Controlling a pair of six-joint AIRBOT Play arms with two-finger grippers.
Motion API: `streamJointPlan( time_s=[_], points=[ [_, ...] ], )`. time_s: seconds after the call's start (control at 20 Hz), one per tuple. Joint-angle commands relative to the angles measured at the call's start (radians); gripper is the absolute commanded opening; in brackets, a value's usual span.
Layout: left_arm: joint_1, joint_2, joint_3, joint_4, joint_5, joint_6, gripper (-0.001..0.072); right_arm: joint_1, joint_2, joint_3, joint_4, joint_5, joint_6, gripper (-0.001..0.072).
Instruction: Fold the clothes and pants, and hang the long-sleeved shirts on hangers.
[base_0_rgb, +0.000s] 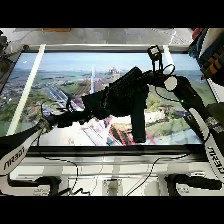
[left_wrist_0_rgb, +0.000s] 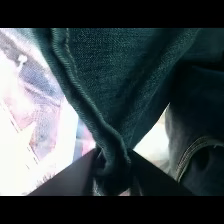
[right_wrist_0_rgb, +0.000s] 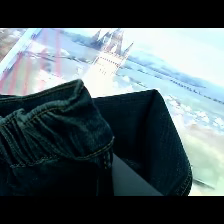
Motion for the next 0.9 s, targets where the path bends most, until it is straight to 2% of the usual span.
streamJointPlan(
  time_s=[0.0, 0.05, 0.15, 0.2, 0.3, 0.4, 0.45, 0.55, 0.6, 0.75, 0.85],
  points=[
    [-0.033, -0.020, 0.006, 0.000, 0.010, 0.000, 0.0152, -0.001, 0.000, 0.001, 0.004, 0.001, 0.000, 0.0037],
    [-0.035, -0.022, 0.006, 0.000, 0.013, 0.002, 0.0031, -0.001, 0.000, 0.001, 0.003, 0.001, 0.000, 0.0037],
    [-0.012, -0.017, 0.032, 0.005, -0.005, 0.017, 0.0032, -0.001, 0.004, 0.002, -0.002, -0.017, 0.000, 0.0037],
    [0.021, -0.009, 0.059, 0.008, -0.046, 0.054, 0.0031, -0.003, 0.010, 0.002, -0.002, -0.035, 0.000, 0.0036],
    [0.112, 0.030, 0.119, 0.008, -0.138, 0.105, 0.0031, -0.003, 0.026, 0.002, -0.003, -0.059, 0.000, 0.0037],
    [0.229, 0.103, 0.168, 0.067, -0.207, 0.105, 0.0028, -0.003, 0.044, 0.002, -0.008, -0.058, 0.000, 0.0036],
    [0.285, 0.153, 0.191, 0.183, -0.219, 0.081, 0.0027, -0.003, 0.051, 0.002, -0.008, -0.055, -0.001, 0.0036],
    [0.391, 0.277, 0.218, 0.491, -0.234, -0.051, 0.0027, -0.003, 0.056, 0.003, -0.008, -0.035, 0.000, 0.0036],
    [0.441, 0.348, 0.220, 0.634, -0.253, -0.087, 0.0027, -0.003, 0.056, 0.004, -0.008, -0.015, 0.000, 0.0036],
    [0.566, 0.535, 0.220, 0.953, -0.314, -0.084, 0.0028, -0.003, 0.056, 0.004, -0.009, 0.036, -0.001, 0.0036],
    [0.630, 0.632, 0.220, 1.136, -0.295, -0.083, 0.0029, -0.003, 0.056, 0.004, -0.008, 0.062, -0.003, 0.0036]
  ],
)
